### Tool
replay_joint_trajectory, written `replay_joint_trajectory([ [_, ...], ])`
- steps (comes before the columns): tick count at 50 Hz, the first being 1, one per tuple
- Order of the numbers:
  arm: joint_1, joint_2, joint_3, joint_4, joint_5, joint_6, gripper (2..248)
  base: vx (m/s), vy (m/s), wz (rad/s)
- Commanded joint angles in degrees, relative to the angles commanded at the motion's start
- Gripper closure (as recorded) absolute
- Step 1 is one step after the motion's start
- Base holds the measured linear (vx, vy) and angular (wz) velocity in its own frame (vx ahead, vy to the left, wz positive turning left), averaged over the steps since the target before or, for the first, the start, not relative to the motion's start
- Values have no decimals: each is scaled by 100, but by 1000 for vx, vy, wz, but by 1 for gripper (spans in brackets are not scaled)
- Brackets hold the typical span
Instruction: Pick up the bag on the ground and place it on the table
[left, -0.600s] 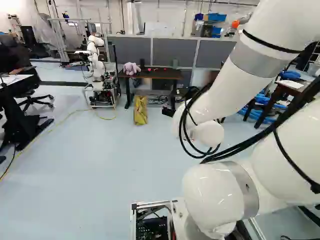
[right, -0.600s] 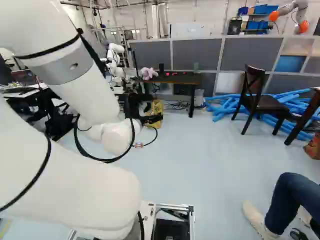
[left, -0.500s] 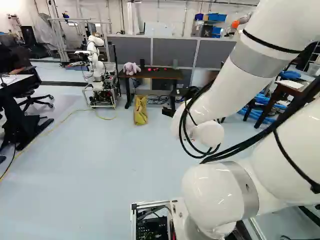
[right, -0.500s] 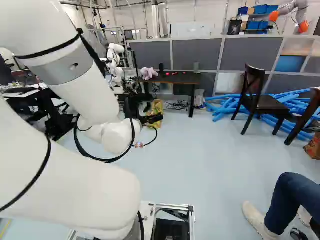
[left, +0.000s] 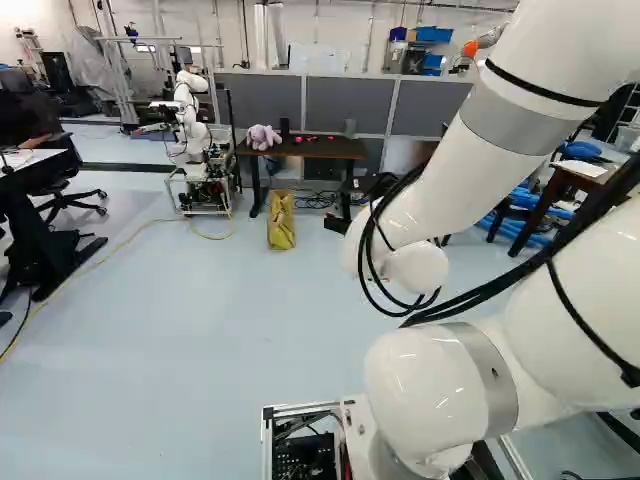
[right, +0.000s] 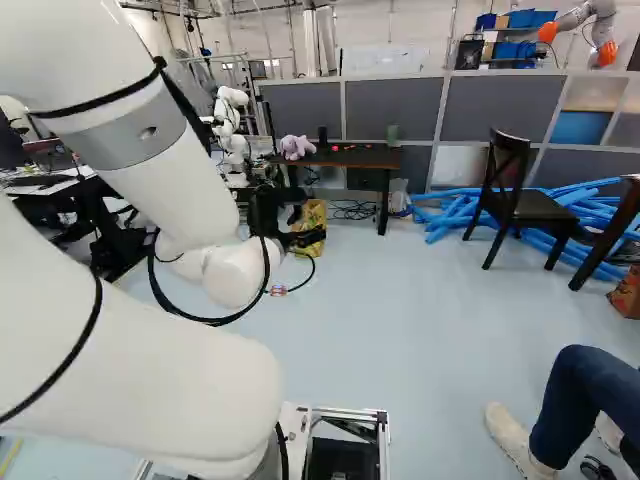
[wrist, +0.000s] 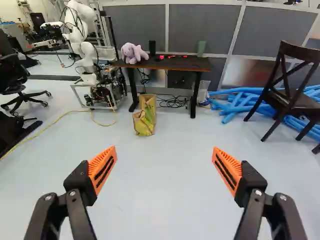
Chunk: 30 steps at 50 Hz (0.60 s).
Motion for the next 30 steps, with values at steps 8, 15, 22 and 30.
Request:
replay_joint_trajectory([
  [8, 0, 0, 0, 0, 0, 0, 3, 35, 1, -1],
  [15, 0, 0, 0, 0, 0, 0, 3, 84, 3, -2],
  [22, 0, 0, 0, 0, 0, 0, 3, 141, 4, -5],
  [30, 0, 0, 0, 0, 0, 0, 3, 169, 6, -2],
])
